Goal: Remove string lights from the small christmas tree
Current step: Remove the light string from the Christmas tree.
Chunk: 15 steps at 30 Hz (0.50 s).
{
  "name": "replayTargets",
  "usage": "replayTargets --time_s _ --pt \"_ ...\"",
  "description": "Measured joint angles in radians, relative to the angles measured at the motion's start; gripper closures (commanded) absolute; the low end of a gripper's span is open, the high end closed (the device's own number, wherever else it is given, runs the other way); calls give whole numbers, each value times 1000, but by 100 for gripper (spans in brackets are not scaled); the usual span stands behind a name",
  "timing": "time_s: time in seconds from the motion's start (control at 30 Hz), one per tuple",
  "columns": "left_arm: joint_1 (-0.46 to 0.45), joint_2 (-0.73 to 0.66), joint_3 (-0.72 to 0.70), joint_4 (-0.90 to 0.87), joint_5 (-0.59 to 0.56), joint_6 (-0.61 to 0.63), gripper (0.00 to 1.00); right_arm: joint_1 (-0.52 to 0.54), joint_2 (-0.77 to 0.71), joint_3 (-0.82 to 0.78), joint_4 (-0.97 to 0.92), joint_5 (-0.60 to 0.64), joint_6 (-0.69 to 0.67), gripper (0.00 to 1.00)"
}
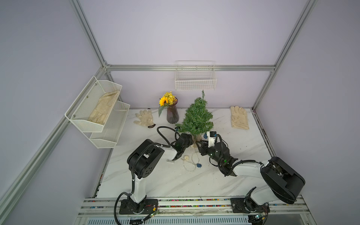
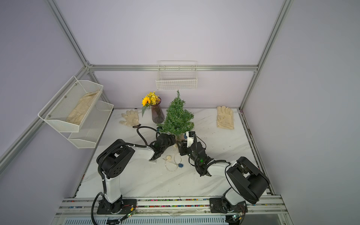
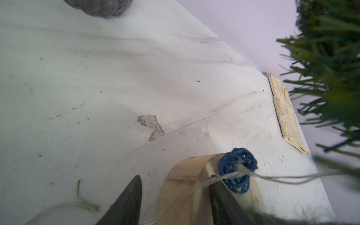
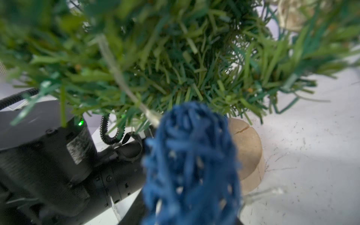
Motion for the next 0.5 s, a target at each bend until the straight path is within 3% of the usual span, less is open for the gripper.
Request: replayTargets --time_s 0.07,0.13,0.2,0.3,0.5 --pt "0 0 0 0 0 0 46 0 37 15 23 7 11 68" --pt "0 0 0 0 0 0 46 0 63 24 39 10 20 87" --pt "0 -1 0 -1 0 0 46 0 70 23 39 20 32 98" --pt "0 -3 0 -7 0 0 46 0 20 6 5 48 51 100" --pt "0 -4 0 -8 -1 0 46 -3 -319 -39 -197 156 76 100"
